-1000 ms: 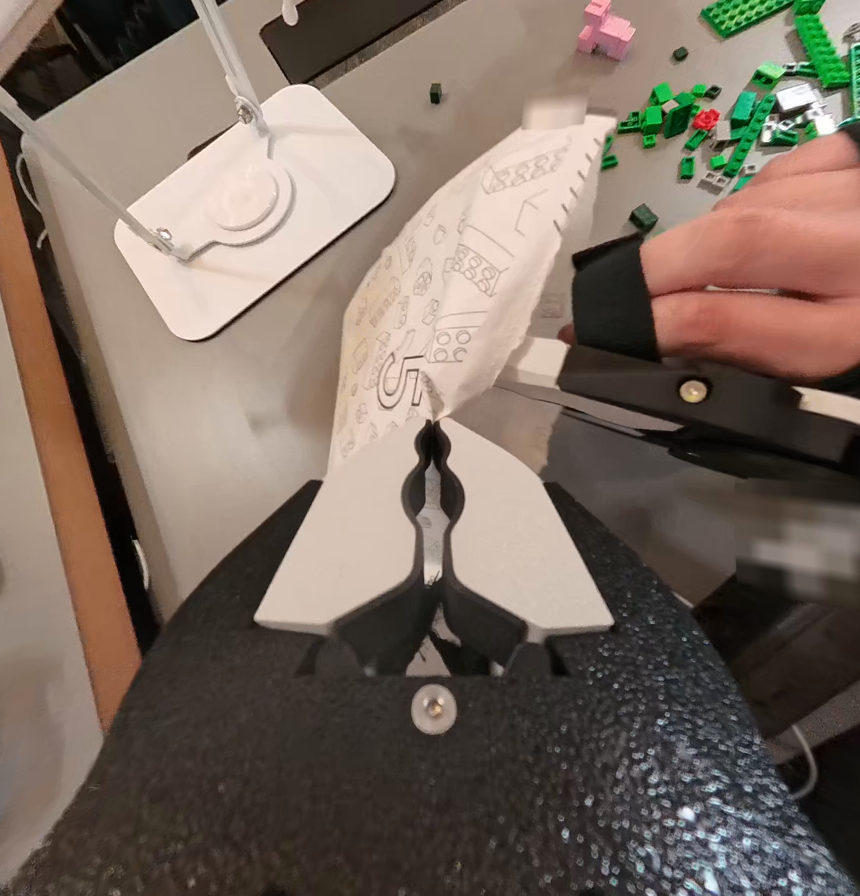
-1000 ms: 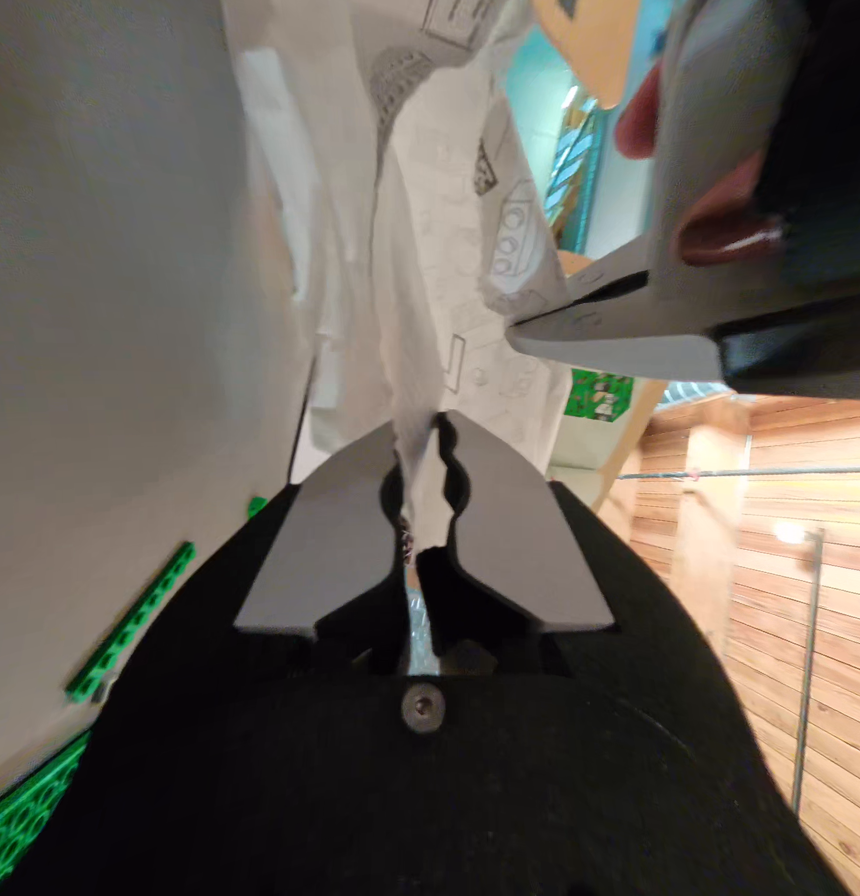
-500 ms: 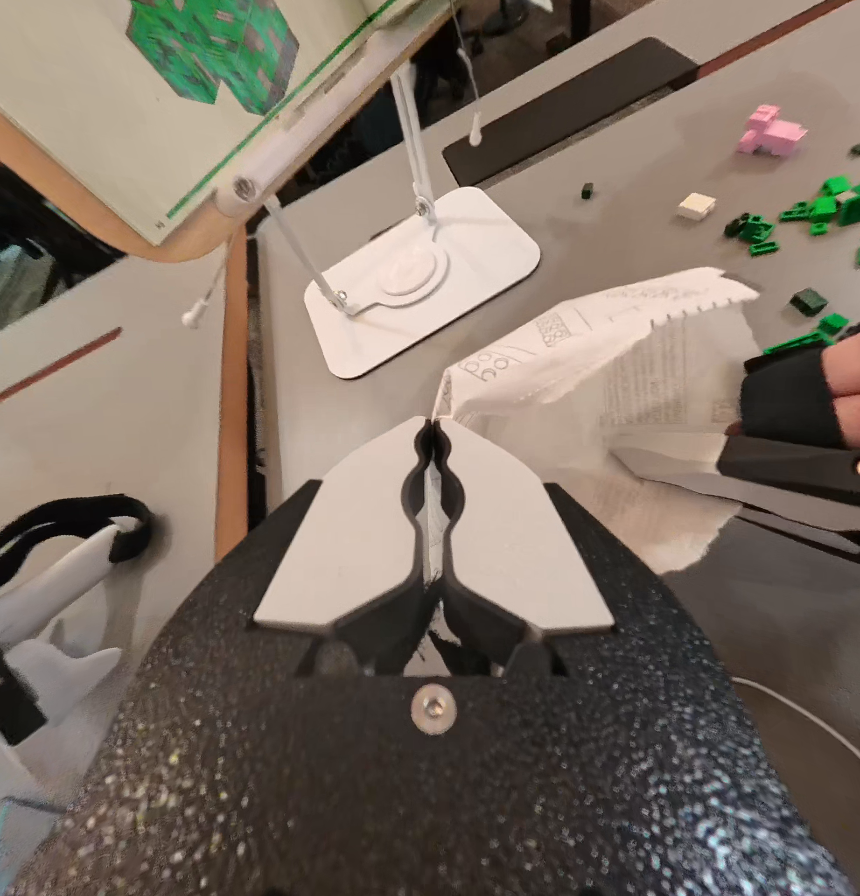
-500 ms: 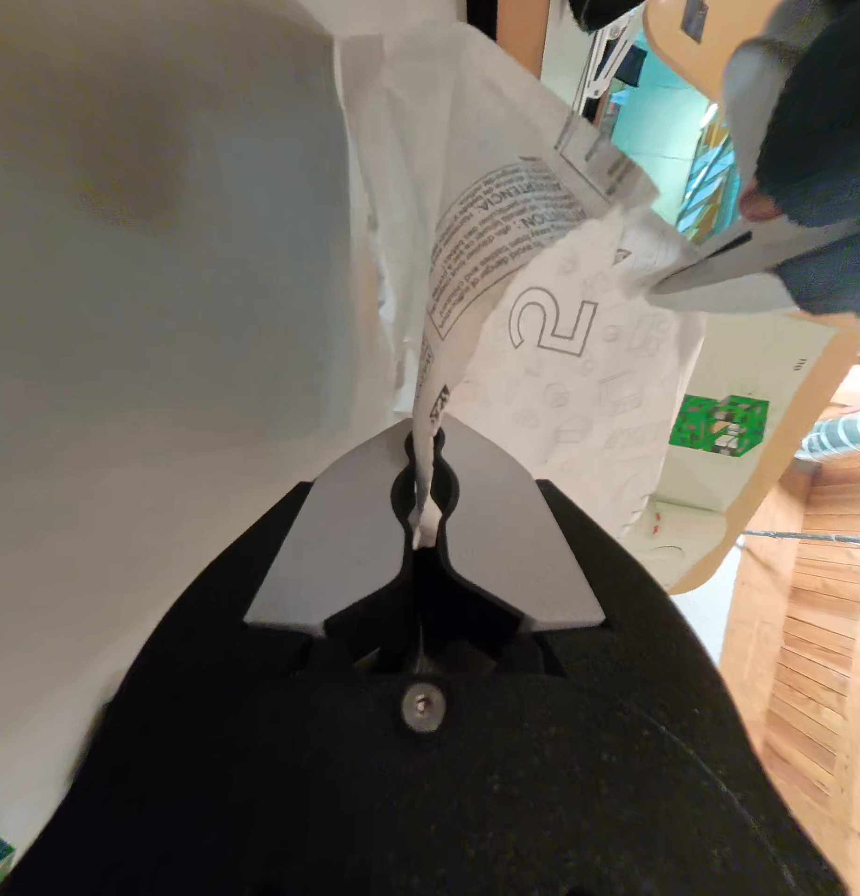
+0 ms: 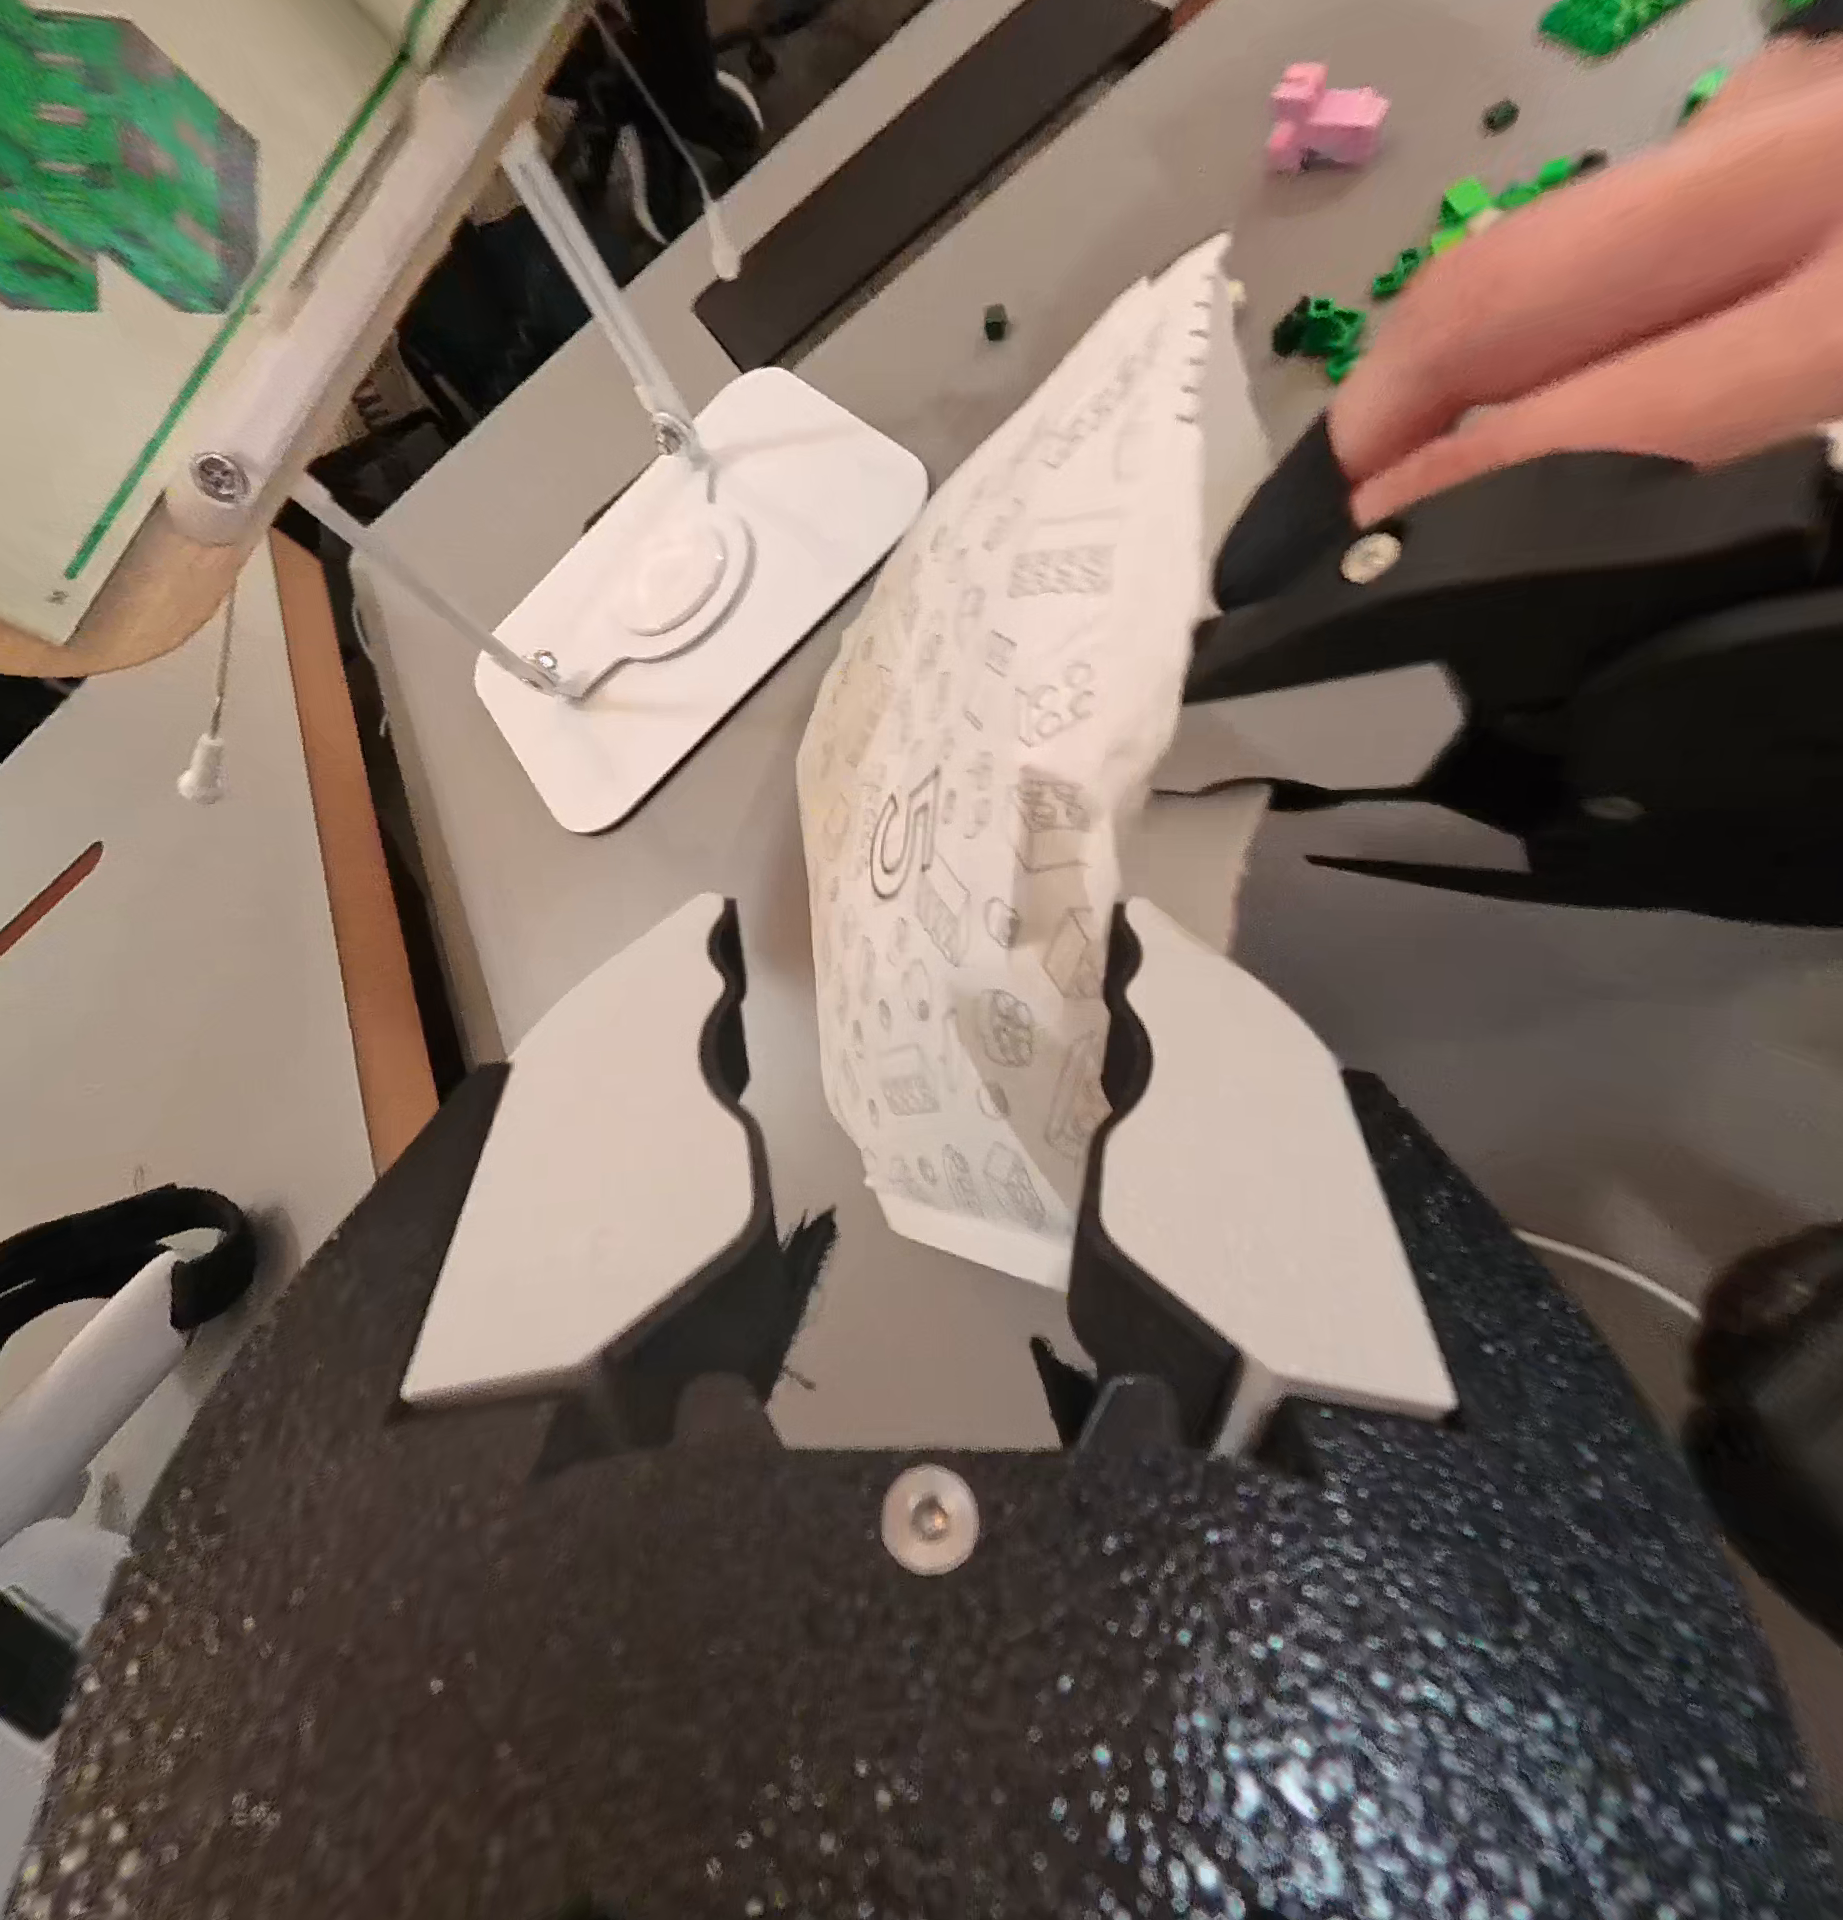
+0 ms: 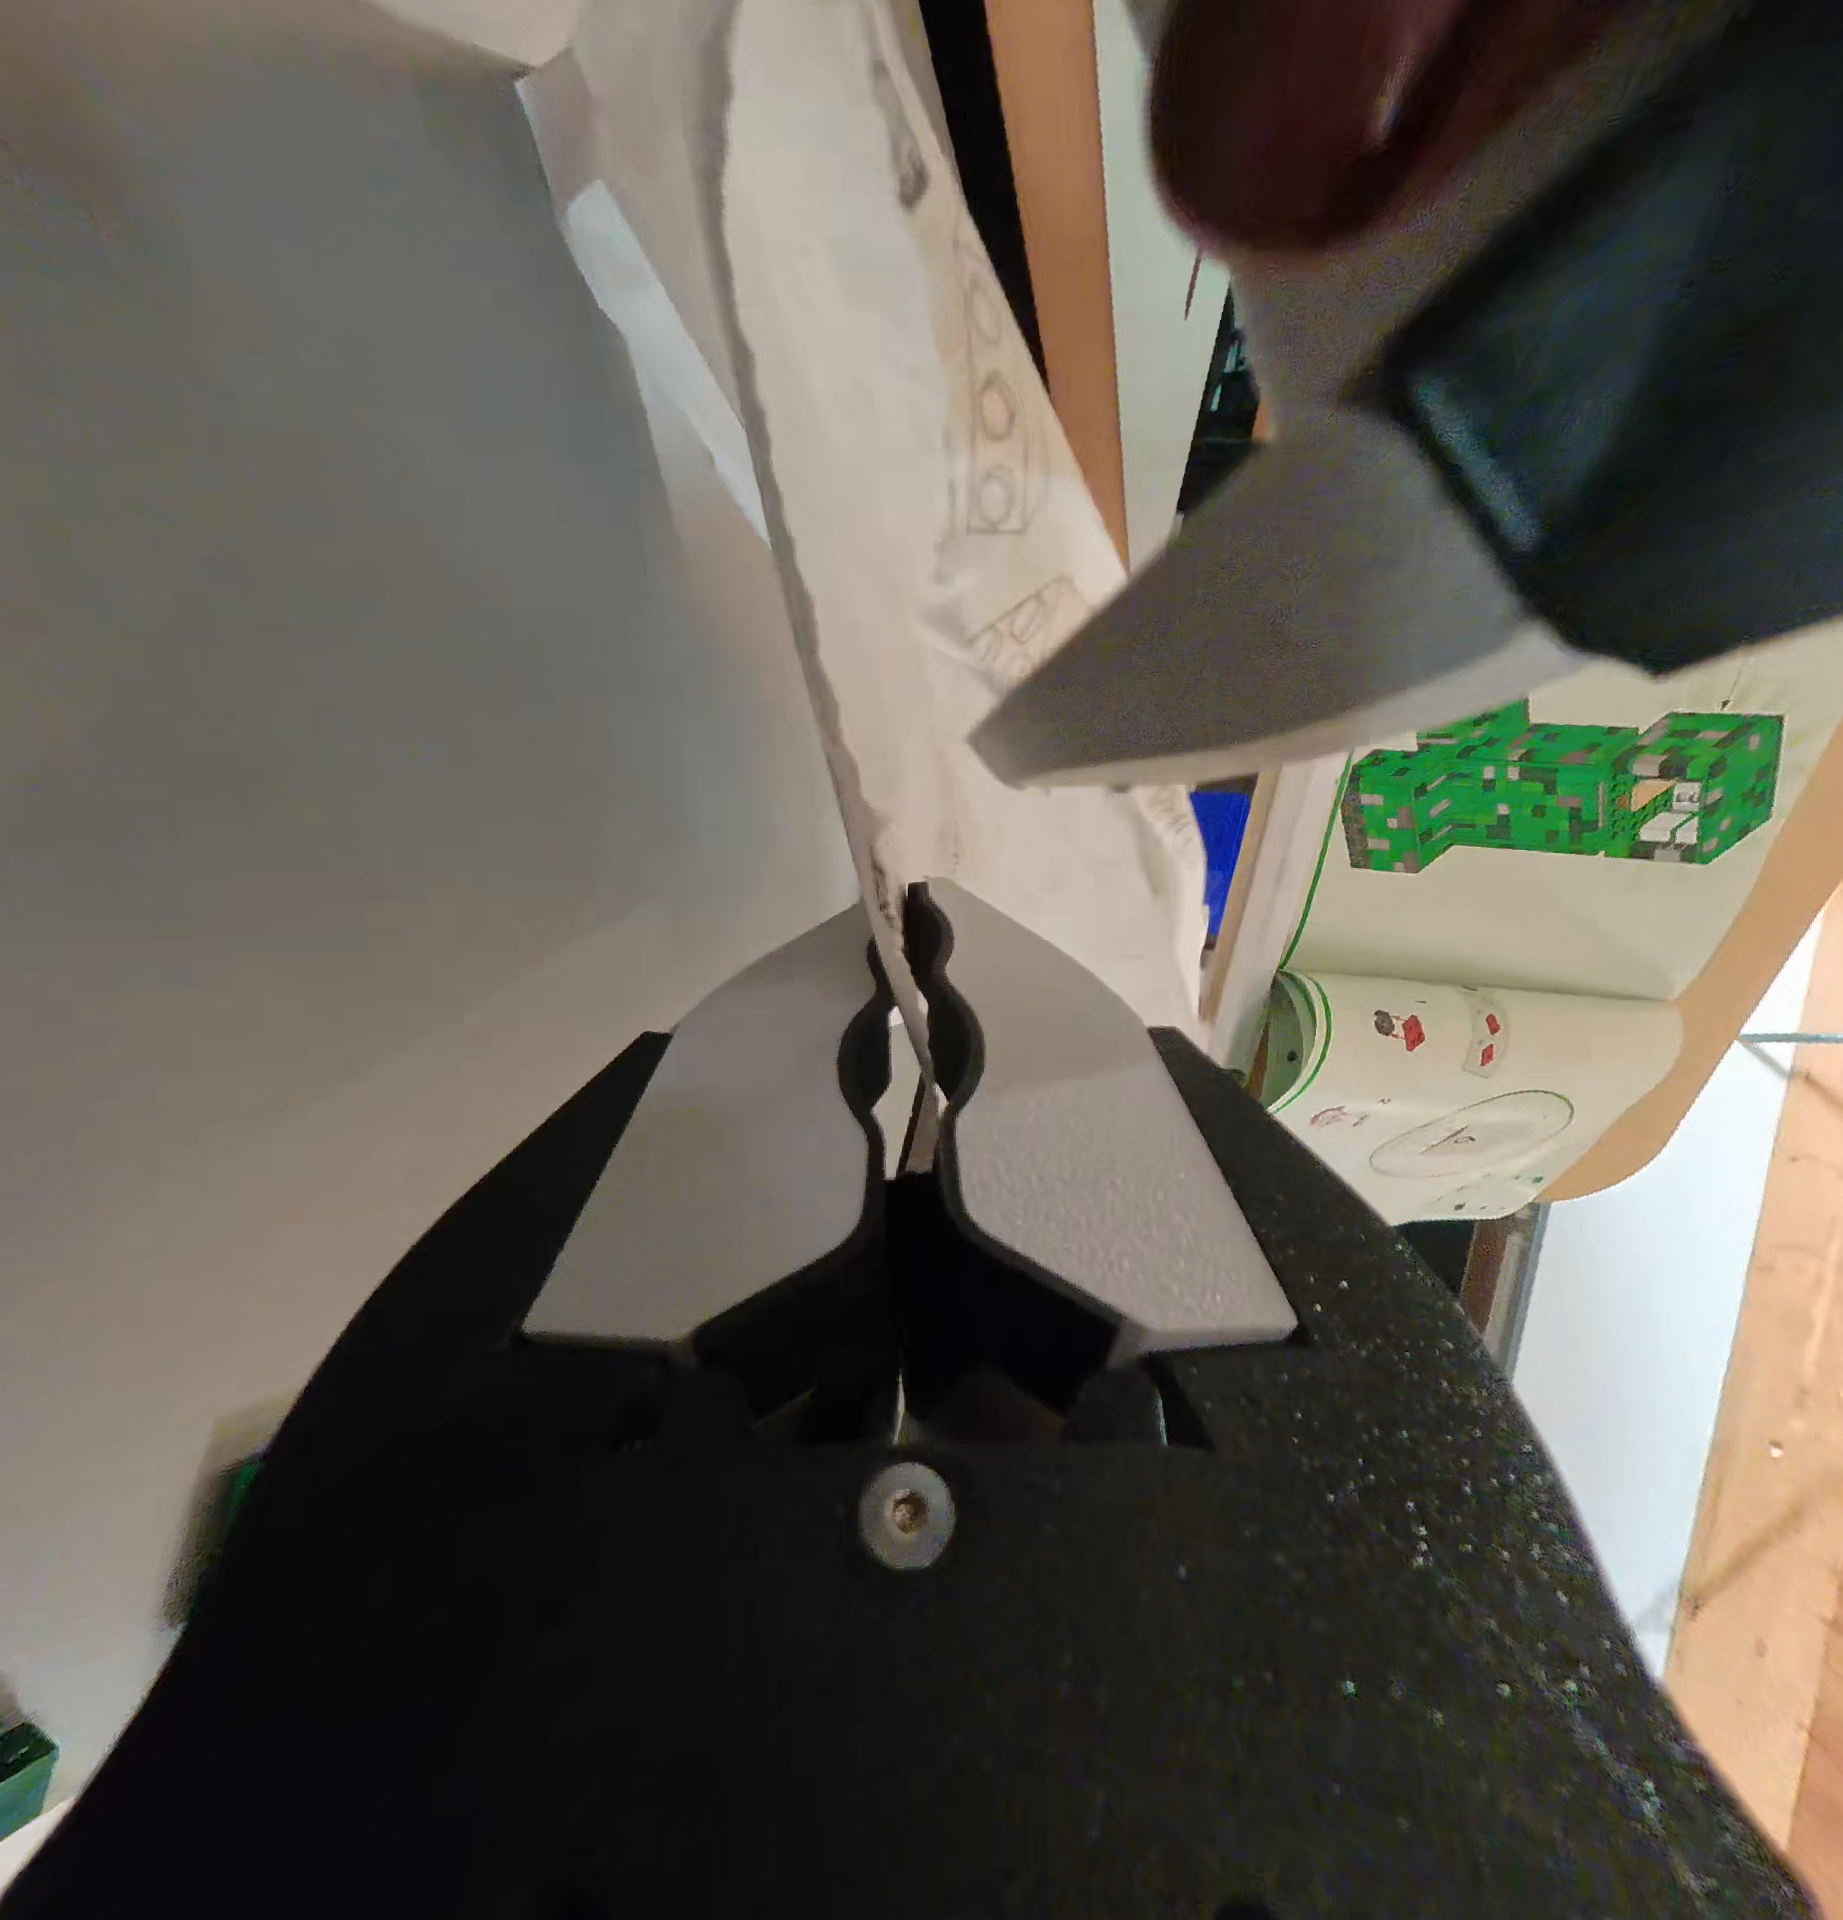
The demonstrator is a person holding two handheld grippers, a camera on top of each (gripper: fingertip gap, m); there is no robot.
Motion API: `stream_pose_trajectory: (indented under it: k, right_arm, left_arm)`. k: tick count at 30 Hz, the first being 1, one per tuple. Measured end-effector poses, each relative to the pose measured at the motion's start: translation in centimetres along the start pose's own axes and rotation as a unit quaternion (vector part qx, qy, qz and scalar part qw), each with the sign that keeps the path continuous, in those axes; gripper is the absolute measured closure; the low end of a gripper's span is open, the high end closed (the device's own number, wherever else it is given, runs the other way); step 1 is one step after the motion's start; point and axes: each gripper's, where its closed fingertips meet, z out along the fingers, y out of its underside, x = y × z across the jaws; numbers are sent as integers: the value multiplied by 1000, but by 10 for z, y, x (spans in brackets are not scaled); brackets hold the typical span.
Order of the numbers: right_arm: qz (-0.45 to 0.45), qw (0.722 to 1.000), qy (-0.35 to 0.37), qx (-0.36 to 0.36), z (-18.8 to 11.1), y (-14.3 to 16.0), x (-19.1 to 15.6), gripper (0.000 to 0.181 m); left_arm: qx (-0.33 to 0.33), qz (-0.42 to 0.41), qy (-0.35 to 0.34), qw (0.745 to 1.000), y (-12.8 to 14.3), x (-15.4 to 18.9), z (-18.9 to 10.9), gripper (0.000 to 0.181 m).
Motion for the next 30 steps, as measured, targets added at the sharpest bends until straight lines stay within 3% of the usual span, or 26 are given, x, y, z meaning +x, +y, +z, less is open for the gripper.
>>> stream_pose_trajectory:
  k: [5,11,16,19,25,27,29,30]
  right_arm:
    - [23,1000,20,5,-4,2,12,181]
    - [6,1000,23,4,-8,-3,17,181]
    - [-10,999,32,-5,-7,-6,20,181]
    - [-11,1000,25,-7,-7,-7,19,181]
    - [-27,999,24,-2,-8,-11,19,181]
    - [-38,999,28,0,-8,-13,20,181]
    - [-46,999,30,-1,-7,-13,19,181]
    - [-49,998,30,0,-6,-13,19,181]
  left_arm:
    - [-6,7,11,1000,2,8,-11,116]
    - [57,-4,10,998,-20,7,-22,128]
    - [-4,19,-2,1000,-11,13,-8,126]
    - [0,7,-13,1000,-14,13,-8,126]
    - [-29,54,-130,990,-8,-19,-10,127]
    - [-37,82,-202,975,-7,-38,-18,137]
    - [-61,85,-197,975,0,-38,-13,148]
    - [-74,94,-185,975,3,-36,-8,161]
